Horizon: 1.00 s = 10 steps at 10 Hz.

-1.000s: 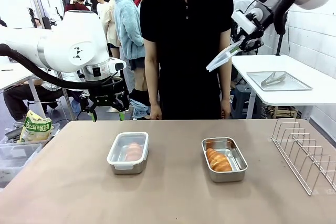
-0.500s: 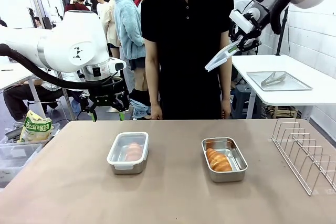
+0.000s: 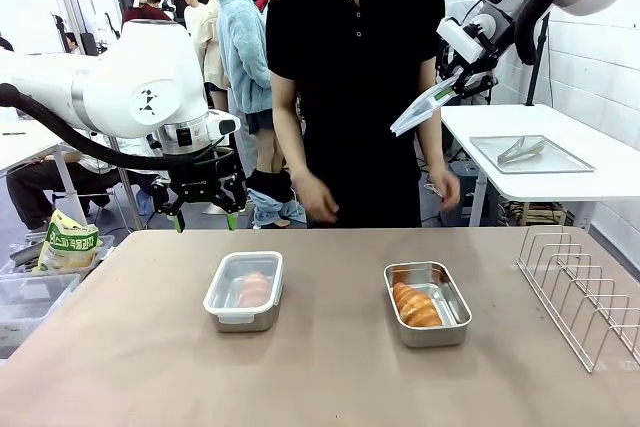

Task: Place the bread in airtight containers.
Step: Release when the human grabs the Airtight Container lid.

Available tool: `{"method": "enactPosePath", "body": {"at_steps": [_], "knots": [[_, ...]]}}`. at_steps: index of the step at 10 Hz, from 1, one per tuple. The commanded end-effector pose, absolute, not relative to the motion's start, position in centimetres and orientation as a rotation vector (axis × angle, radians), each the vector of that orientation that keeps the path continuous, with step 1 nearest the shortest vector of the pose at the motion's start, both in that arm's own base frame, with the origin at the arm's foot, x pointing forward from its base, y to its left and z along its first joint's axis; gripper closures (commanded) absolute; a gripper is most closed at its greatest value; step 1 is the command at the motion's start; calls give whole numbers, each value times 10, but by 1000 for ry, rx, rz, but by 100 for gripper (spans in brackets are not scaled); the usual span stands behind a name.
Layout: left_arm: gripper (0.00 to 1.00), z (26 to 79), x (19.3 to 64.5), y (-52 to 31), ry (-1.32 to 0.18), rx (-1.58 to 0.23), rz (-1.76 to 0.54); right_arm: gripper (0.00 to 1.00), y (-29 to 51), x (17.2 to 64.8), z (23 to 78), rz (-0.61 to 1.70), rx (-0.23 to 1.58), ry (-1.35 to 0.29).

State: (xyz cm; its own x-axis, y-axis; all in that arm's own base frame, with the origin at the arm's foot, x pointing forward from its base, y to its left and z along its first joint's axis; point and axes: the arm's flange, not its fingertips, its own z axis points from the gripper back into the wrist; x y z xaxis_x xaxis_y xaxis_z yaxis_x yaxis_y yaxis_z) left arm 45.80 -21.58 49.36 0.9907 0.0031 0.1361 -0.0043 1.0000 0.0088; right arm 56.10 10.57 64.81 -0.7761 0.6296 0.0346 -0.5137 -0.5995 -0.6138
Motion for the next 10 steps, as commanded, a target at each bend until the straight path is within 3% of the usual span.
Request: {"method": "enactPosePath", "body": {"at_steps": [1,10], "knots": [[0,495,458,-214,-140,9,5,100,106,557,646,2333,-249,-825],[0,495,458,-214,-140,9,5,100,106,557,646,2333,-249,-825]]}}
